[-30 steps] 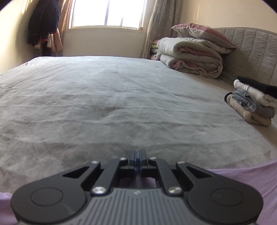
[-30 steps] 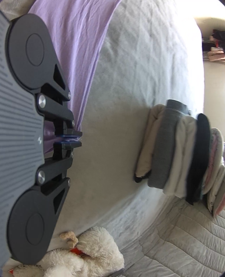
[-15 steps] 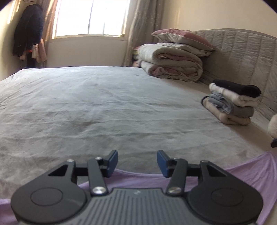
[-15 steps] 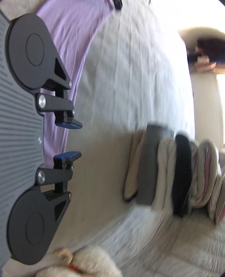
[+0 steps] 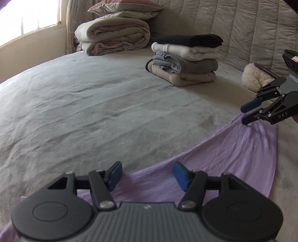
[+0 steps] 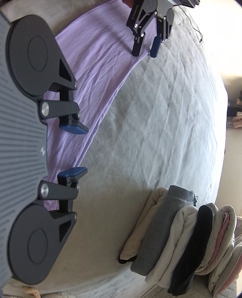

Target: Fold clothes

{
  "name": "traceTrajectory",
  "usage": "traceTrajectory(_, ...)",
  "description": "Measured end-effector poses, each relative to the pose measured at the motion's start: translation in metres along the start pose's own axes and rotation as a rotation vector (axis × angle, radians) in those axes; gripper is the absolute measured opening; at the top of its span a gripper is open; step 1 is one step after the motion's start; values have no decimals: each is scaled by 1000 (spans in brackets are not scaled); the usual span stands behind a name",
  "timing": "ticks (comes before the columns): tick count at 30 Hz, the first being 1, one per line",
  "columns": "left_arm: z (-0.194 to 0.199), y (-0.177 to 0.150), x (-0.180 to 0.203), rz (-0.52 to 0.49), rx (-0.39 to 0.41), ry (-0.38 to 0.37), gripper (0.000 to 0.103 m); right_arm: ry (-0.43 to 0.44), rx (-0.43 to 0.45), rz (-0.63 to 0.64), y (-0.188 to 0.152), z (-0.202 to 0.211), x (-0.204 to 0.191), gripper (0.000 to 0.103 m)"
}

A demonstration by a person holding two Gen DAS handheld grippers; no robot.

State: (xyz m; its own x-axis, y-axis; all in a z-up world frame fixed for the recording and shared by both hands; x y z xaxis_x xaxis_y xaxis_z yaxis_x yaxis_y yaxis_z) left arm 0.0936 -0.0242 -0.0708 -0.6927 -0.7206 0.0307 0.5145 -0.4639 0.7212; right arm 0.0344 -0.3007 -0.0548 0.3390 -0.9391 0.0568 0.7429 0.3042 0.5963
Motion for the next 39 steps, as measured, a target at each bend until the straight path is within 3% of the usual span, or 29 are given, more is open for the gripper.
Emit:
traceTrajectory(7,-13,9,20,-34,-29,-18,57,22,4,-3,-12,-5,18,43)
traceTrajectory(10,-15,9,31,-50,-35,-31,42,45,9,-6,-16,-7,19,37)
traceTrajectory(12,-14,9,37,-58,-36,-47,18,66,24,-1,-19,-7,17,20)
traceTrajectory(14,-12,10,41,-52,-19,-45,2,76,47,3,-22,-7,14,6)
traceTrajectory(20,-2,9,42,5,118,21,1,27,154,-13,-23,10,17,3)
traceTrajectory(22,-13,7,42,15,94,37,1,19,140,-20,-22,5,18,3)
traceTrajectory(28,-17,7,47,11,90,87,7,-37,96,11,-21,-6,10,9)
traceTrajectory(29,-16,7,48,14,91,93,14,-46,95,9,-19,-4,10,18)
traceTrajectory(30,-13,8,48,21,92,101,27,-56,93,6,-18,-2,10,27)
traceTrajectory(32,-3,7,48,42,108,111,42,-74,90,2,-15,2,9,32)
traceTrajectory(34,9,4,47,76,128,120,47,-79,94,-4,-11,9,6,34)
traceTrajectory(36,22,0,46,114,150,132,60,-75,106,-12,-7,18,1,43)
traceTrajectory(39,41,-12,39,147,162,168,67,-59,131,-10,-1,30,-13,46)
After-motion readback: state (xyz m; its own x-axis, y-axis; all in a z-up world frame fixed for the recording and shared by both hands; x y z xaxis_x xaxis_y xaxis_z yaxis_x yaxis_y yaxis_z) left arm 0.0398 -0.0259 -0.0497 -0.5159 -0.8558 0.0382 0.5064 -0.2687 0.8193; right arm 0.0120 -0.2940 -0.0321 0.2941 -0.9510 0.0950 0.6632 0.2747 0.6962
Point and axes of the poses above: each gripper's, at about its wrist camera, not at the fingertips, and z roughly against the way its jaws point, x to its right, y to its top, the point moved 3 cm from there along -z, roughly the way its jaws point, and after that the axes turned 3 degrees about -x, right-handed, at the moved point
